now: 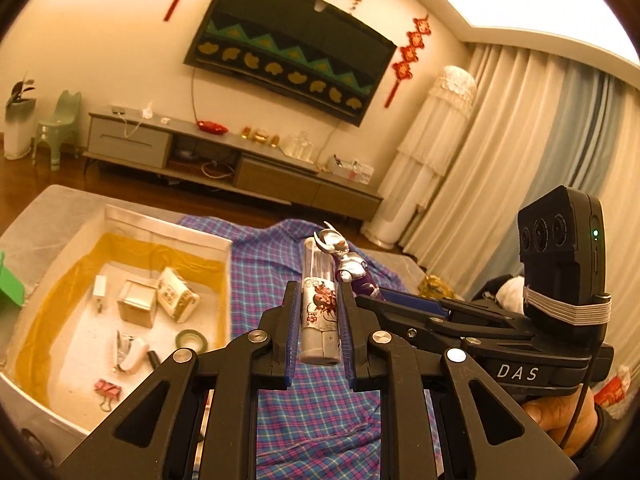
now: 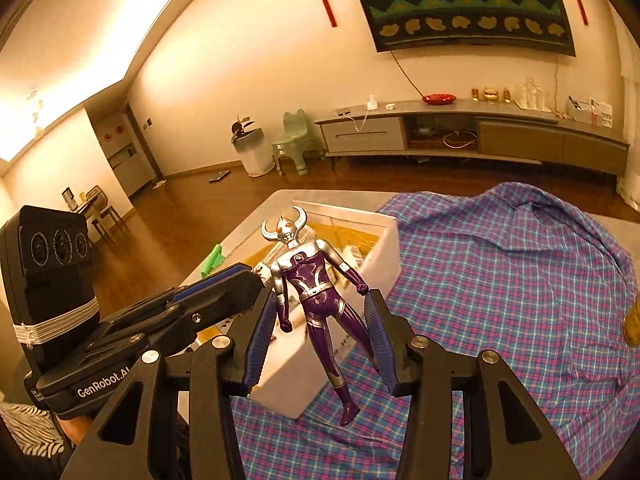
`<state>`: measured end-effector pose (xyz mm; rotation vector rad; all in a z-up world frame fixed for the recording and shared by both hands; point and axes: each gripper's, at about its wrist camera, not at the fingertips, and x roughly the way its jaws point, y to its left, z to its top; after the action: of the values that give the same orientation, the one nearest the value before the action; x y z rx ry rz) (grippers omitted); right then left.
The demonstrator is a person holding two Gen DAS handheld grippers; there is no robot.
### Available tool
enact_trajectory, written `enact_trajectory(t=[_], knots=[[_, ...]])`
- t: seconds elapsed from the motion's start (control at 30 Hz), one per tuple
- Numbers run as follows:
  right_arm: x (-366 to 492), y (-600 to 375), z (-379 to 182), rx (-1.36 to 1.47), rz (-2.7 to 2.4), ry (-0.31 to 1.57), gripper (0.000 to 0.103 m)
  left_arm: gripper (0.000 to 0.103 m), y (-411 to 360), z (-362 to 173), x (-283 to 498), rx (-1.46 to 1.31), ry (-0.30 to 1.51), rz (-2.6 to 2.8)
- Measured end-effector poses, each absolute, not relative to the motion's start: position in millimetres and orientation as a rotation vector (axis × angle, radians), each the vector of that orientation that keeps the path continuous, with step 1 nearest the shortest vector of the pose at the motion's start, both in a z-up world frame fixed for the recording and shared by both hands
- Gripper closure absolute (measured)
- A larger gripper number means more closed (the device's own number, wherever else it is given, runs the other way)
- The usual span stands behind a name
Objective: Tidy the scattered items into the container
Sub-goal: 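Carry the glue tube and figure with both tools over the cardboard box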
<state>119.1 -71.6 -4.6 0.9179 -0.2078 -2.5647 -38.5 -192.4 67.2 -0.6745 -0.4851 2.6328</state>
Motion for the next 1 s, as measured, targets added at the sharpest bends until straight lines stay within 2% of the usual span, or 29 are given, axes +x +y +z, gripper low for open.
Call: enact_trajectory(t=[0.33,0.37,0.4,0.57,0.63,1.0], knots=[[109,-112,5,0.897,-2.530,-0.132,0.056,0.085,-230,68,-33,-0.644,-0.564,2.681],[106,-115,6,0.898,-2.526,-0.127,0.056,0.093,-234,68,-33,-0.642,-0.574,2.685],[104,-119,6,0.900,-2.522,-0.119,0.056,0.095,-238,68,-33,-0.640,-0.581,2.688],[95,-136,2,0.907,-2.496,-0.092,0.056,0.095,-251,64,-35,-0.638,-0.611,2.706],[88,-142,-1,0.918,-2.485,-0.086,0.056,0.099,-254,62,-37,-0.641,-0.621,2.714],[32,-161,-51,1.056,-2.402,-0.104,0.056,0.098,-301,21,-64,-0.824,-0.687,2.815]])
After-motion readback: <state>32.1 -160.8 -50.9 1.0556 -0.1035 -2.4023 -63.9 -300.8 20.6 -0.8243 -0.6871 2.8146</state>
